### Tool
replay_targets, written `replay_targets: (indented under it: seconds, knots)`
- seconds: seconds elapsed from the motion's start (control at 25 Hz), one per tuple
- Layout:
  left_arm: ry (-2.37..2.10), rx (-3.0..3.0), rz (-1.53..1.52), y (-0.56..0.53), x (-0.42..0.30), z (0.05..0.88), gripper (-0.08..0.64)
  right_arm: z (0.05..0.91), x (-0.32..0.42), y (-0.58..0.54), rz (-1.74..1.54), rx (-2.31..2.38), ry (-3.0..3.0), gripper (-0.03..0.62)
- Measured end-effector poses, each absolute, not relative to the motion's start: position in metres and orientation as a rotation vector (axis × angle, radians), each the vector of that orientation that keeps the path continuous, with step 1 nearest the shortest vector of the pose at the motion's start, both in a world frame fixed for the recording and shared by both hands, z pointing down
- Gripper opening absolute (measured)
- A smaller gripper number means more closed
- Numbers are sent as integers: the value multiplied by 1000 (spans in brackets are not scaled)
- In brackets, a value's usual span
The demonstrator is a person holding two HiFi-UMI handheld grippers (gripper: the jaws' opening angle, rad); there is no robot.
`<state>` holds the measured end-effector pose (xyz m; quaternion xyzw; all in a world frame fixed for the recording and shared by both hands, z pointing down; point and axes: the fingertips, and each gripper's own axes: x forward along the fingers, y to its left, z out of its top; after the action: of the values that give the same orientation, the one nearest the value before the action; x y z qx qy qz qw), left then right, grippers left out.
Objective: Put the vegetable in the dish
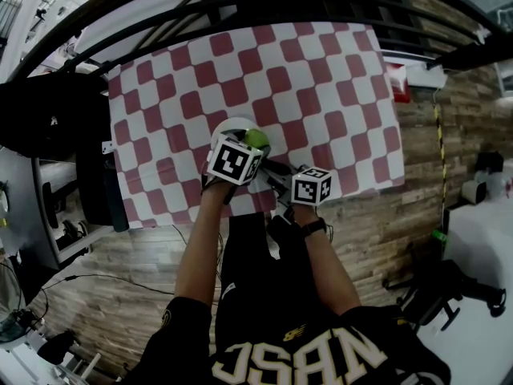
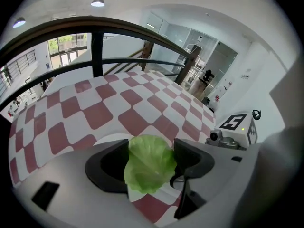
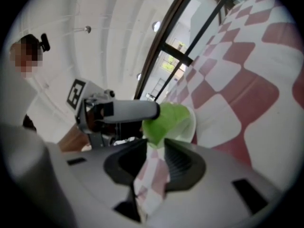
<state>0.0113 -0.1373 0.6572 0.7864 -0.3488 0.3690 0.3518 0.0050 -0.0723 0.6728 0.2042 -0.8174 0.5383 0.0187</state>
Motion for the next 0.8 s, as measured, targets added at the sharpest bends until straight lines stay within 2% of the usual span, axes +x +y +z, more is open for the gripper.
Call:
replay_targets:
  seconds: [0.48,0.8]
  knots:
    - [-971,2049,1041,-137,18,661,319,702,38,-53,1727,705,-2329,101]
    - [-937,2124,1302,-107,26,675,327,688,53,-66,1600,759,-2379,101]
